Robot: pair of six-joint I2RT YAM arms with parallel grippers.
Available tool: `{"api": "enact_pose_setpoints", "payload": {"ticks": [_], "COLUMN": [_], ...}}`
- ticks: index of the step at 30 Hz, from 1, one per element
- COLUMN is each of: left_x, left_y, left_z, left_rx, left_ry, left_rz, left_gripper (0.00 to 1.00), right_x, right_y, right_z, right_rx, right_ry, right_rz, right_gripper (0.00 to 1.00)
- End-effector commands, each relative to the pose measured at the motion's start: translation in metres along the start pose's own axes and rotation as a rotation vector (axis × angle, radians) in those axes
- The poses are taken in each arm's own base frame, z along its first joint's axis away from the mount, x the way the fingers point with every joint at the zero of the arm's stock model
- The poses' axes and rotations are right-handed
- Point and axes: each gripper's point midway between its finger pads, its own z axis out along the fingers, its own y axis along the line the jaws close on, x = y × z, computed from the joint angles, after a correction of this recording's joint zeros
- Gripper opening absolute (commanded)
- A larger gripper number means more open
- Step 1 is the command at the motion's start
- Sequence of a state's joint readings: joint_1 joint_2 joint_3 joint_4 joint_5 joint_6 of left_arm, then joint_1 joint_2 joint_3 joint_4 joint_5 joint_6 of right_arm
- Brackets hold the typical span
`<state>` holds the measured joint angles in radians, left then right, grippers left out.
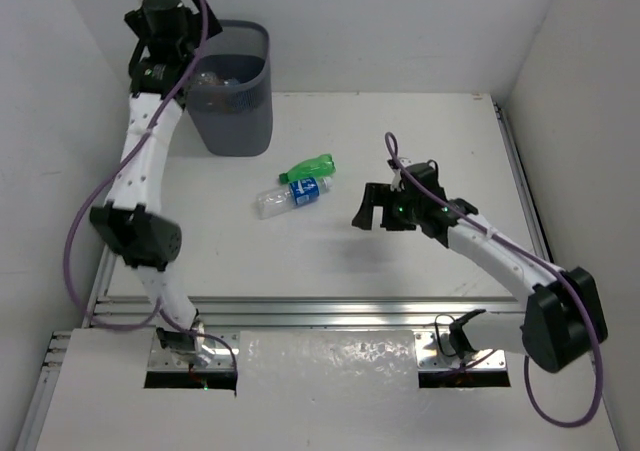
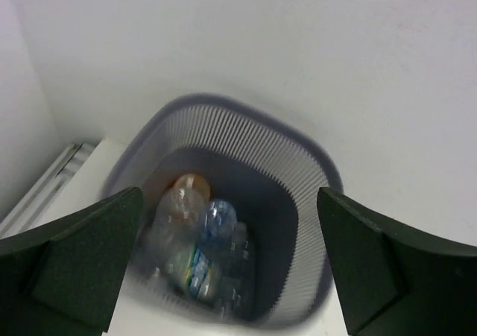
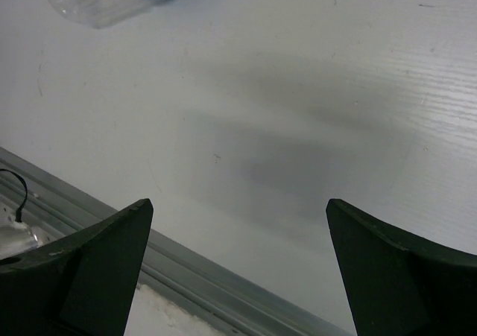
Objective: Put the plastic bottles in the bin
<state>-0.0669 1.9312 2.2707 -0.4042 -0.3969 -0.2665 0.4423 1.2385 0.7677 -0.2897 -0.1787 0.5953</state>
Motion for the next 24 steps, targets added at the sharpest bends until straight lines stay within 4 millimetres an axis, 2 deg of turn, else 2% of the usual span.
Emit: {"api": "enact_pose_setpoints", "payload": {"ticks": [1,2,3,4,5,6,7,8,9,10,11,12,13,14,16,17,21,24], "left_x": [-0.077,-0.068,-0.053,-0.025,-0.012,0.005,0.034,0.045,0.061,0.087,0.103,0.118,0.139,0.146,0.163,0.166,0.18,0.184], "left_y": [0.014,0.019,0.025,0.04,0.042,0.047,0.062,0.066,0.075,0.09,0.103,0.112,0.128,0.134,0.15,0.152,0.144,0.142], "left_z": [-0.129,-0.148,-0.164,-0.193,-0.209,-0.22,-0.237,-0.244,-0.247,-0.252,-0.254,-0.255,-0.256,-0.257,-0.259,-0.26,-0.264,-0.263], "left_rx": [0.094,0.111,0.122,0.135,0.172,0.184,0.188,0.2,0.185,0.154,0.111,0.084,0.035,0.021,-0.029,-0.03,0.042,0.049], "left_ry": [-0.077,-0.052,-0.016,0.031,0.057,0.082,0.111,0.116,0.138,0.178,0.212,0.239,0.273,0.283,0.304,0.305,0.315,0.338], "left_rz": [-0.18,-0.203,-0.224,-0.242,-0.256,-0.26,-0.238,-0.225,-0.198,-0.149,-0.108,-0.075,-0.027,-0.001,0.036,0.04,0.02,0.029], "left_gripper": [1.0,1.0,1.0,1.0,1.0,1.0,1.0,1.0,1.0,1.0,1.0,1.0,1.0,1.0,1.0,1.0,1.0,1.0], "right_x": [-0.066,-0.074,-0.072,-0.094,-0.097,-0.089,-0.103,-0.101,-0.096,-0.106,-0.099,-0.094,-0.101,-0.091,-0.091,-0.086,-0.084,-0.074], "right_y": [0.033,0.034,0.026,0.035,0.034,0.031,0.042,0.037,0.046,0.053,0.047,0.054,0.065,0.074,0.078,0.089,0.096,0.088], "right_z": [0.013,0.019,0.039,0.042,0.05,0.07,0.073,0.079,0.086,0.096,0.098,0.103,0.117,0.123,0.137,0.142,0.161,0.179], "right_rx": [-0.016,0.004,0.051,0.049,0.084,0.12,0.119,0.186,0.215,0.244,0.336,0.356,0.346,0.362,0.427,0.433,0.498,0.531], "right_ry": [-0.129,-0.128,-0.092,-0.124,-0.118,-0.079,-0.097,-0.099,-0.093,-0.111,-0.101,-0.073,-0.052,-0.015,-0.024,-0.029,-0.061,-0.051], "right_rz": [0.072,0.143,0.19,0.219,0.297,0.331,0.356,0.411,0.412,0.421,0.487,0.524,0.543,0.573,0.602,0.583,0.608,0.624], "right_gripper": [0.99,0.99,0.99,0.99,0.99,0.99,0.99,0.99,0.99,0.99,0.99,0.99,0.99,0.99,0.99,0.99,0.99,0.99]}}
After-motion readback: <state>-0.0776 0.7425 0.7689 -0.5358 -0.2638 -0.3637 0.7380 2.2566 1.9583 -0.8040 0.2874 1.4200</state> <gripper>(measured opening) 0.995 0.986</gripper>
